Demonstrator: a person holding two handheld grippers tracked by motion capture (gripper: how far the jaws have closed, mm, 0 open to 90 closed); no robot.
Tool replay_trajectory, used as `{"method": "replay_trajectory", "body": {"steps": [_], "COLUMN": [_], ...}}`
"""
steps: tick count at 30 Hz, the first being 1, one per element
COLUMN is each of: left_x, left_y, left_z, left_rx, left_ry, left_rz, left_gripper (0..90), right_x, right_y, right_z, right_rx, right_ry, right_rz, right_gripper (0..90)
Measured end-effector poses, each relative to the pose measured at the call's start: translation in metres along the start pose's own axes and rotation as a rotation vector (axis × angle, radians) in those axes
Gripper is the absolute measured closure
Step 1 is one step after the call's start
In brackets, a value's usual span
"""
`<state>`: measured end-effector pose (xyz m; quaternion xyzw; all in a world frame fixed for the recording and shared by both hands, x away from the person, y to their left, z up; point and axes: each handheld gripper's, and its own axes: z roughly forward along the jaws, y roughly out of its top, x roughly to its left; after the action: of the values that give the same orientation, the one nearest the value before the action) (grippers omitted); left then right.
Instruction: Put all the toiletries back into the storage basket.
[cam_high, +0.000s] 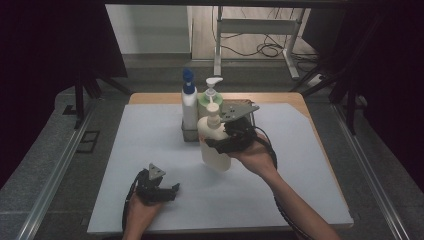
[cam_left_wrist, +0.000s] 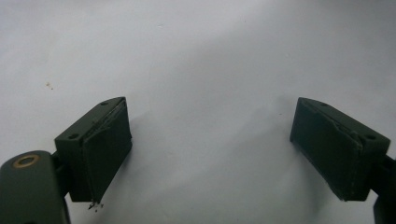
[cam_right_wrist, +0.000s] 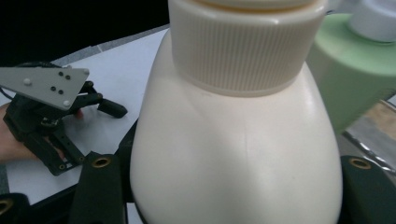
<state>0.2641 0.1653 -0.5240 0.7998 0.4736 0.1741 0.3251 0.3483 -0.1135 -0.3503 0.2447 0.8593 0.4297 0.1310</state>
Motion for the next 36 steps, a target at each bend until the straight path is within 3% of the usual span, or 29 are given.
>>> {"method": "replay_trajectory", "body": {"steps": [15, 36], "left_x": [0.0, 0.0], "left_y": [0.0, 0.0], "left_z": [0.0, 0.0], "left_rx": [0.001, 0.001], "left_ry": [0.0, 0.0], "left_rz": [-0.001, 0.0], "left_gripper": [12.3, 12.3], "right_x": [-0.035, -0.081], "right_y": [0.009, 0.024], "right_z": [-0.033, -0.048], "right_rx": [-0.012, -0.035], "right_ry": [-0.094, -0.223], "right_rz": [0.03, 0.084], "right_gripper": [38.0, 38.1]}}
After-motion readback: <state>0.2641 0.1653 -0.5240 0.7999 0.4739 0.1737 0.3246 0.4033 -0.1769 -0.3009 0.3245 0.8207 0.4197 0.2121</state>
